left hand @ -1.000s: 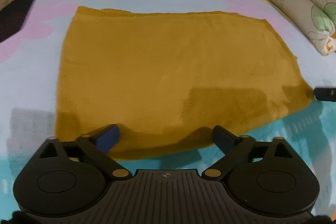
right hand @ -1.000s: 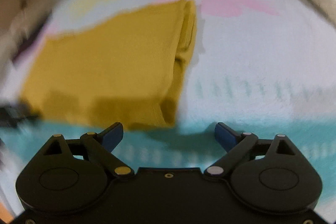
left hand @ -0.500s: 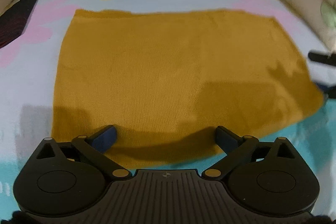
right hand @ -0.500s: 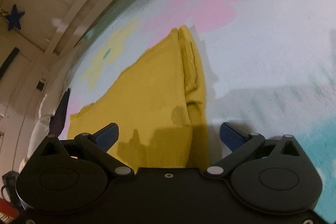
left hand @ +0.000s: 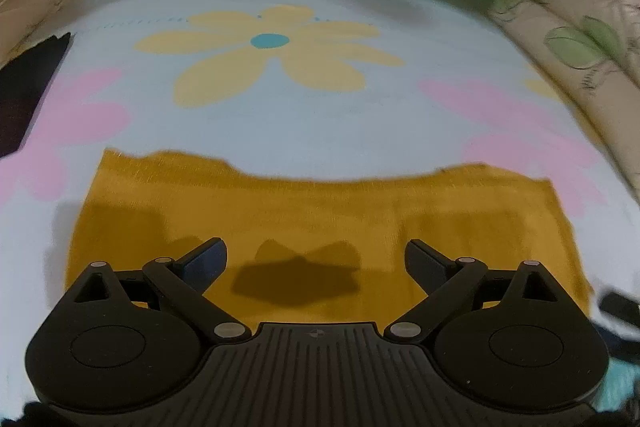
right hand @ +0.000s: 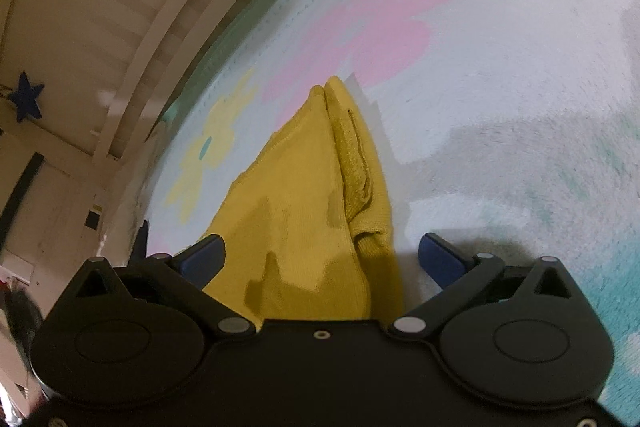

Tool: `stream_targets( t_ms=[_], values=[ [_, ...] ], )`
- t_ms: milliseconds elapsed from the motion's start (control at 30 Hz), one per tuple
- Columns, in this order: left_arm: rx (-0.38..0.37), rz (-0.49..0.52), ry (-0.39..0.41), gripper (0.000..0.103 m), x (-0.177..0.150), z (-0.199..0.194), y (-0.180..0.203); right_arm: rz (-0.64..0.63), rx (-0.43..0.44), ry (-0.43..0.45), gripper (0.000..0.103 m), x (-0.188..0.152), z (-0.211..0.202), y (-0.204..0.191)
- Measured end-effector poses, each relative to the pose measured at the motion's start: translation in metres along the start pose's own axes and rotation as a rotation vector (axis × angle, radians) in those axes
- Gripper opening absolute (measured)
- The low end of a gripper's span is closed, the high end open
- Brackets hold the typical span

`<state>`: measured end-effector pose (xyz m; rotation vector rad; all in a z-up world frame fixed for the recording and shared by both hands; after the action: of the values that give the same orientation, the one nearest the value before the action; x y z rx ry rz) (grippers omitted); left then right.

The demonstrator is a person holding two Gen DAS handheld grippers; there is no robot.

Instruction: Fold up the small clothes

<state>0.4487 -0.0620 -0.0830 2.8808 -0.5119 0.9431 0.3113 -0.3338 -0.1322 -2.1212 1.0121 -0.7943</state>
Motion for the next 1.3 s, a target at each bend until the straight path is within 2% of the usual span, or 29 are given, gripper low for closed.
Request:
stream_targets(
  t_ms=[100, 233, 433, 600, 667, 767, 867, 1100, 1300],
  values=[
    [0.051, 0.017, -0.03, 0.097, 0.011, 0.019, 0.005, 0.009, -0.003, -0.008, 0.103, 0.002, 0.001, 0.0],
    [0.054, 0.079, -0.114, 0.097, 0.001, 0.039, 0.019, 0.032, 0.019, -0.018, 0.103, 0.006, 0.001, 0.003],
    [0.031, 0.021, -0.081, 0.097, -0.037, 0.02, 0.023, 0.019, 0.037, -0.036, 0.103, 0.008, 0.003, 0.004],
    [0.029, 0.102, -0.065, 0.097, -0.068, -0.005, 0.033, -0.026, 0.044, -0.05, 0.103, 0.008, 0.004, 0.001],
    [0.014, 0.101, -0.07, 0.097, -0.077, -0.012, 0.034, -0.042, 0.054, -0.051, 0.103, 0.008, 0.005, 0.0],
    [0.02, 0.163, -0.083, 0.097, -0.089, -0.02, 0.04, -0.06, 0.073, -0.05, 0.103, 0.009, 0.008, -0.002],
    [-0.015, 0.09, -0.058, 0.098, -0.1, -0.023, 0.037, -0.097, 0.101, -0.057, 0.103, 0.007, 0.013, -0.008],
    [0.001, 0.111, -0.053, 0.102, -0.095, -0.02, 0.036, -0.137, 0.189, -0.083, 0.103, 0.004, 0.02, -0.013],
    [-0.028, 0.106, -0.069, 0.102, -0.092, -0.018, 0.031, -0.166, 0.181, -0.105, 0.103, 0.005, 0.029, -0.02]
  ],
)
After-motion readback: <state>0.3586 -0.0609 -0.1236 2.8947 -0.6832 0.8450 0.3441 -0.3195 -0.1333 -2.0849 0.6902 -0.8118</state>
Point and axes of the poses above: each gripper's, at about its wrist camera, not at the fingertips, and z roughly the way its jaws point, y to its right, x to its top, the point moved 6 cm from there along z, roughly the way its jaws point, and after that the axes turned 14 degrees about z, right-handed, at the moved point
